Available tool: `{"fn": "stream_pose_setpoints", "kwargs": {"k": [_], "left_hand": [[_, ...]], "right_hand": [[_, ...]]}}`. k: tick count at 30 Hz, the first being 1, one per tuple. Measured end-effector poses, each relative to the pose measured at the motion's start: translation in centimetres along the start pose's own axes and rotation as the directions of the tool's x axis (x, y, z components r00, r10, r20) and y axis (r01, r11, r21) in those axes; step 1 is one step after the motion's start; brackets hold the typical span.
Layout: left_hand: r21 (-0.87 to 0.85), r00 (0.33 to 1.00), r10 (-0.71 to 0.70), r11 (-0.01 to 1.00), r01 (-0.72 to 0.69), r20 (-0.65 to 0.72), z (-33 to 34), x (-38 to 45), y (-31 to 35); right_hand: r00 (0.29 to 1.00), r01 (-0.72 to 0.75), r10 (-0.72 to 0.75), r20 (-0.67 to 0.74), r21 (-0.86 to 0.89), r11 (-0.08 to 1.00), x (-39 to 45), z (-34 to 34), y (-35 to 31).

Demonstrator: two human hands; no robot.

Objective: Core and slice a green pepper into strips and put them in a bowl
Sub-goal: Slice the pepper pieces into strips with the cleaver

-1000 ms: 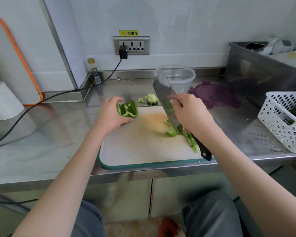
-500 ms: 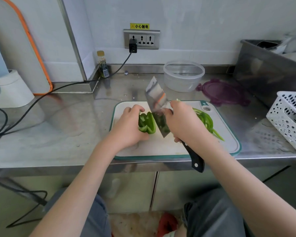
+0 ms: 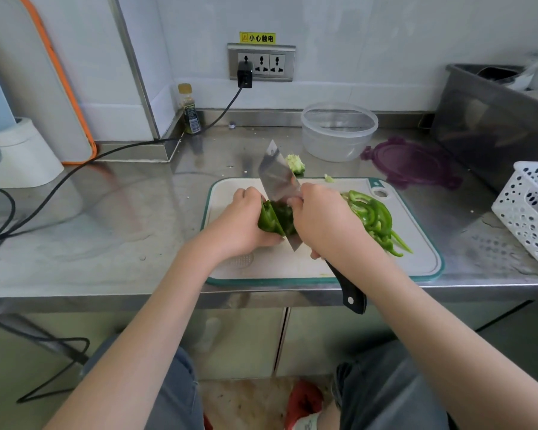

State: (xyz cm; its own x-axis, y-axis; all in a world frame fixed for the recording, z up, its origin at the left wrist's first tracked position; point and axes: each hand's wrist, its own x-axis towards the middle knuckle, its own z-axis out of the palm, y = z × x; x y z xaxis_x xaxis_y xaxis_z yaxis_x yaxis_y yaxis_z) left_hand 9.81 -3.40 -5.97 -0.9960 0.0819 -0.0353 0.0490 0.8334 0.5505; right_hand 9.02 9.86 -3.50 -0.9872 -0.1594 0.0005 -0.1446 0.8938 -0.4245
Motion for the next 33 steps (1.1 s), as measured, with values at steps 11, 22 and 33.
{"fn": "stream_pose_setpoints", "kwargs": {"k": [11,22,33], "left_hand": [[-0.037,1.000,0.014,0.999,-0.014,0.012,0.4,0.2,0.2],[-0.201,0.998,0.053,0.978,-0.056,-0.020,0.4,-0.1,-2.8],[-0.316,0.979,0.128,0.933,-0.173,-0.157,1.3,-0.6,-3.1]], "right_hand": [[1.000,0.018,-0.022,-0.016,-0.234,0.972,-0.2,1.2,-1.3],[0.993,0.119,-0.106,0.057,-0.332,0.936,0.8,0.9,-3.7],[0.988,-0.154,0.155,0.013,-0.085,0.984,0.5,-3.5,4.1]]}}
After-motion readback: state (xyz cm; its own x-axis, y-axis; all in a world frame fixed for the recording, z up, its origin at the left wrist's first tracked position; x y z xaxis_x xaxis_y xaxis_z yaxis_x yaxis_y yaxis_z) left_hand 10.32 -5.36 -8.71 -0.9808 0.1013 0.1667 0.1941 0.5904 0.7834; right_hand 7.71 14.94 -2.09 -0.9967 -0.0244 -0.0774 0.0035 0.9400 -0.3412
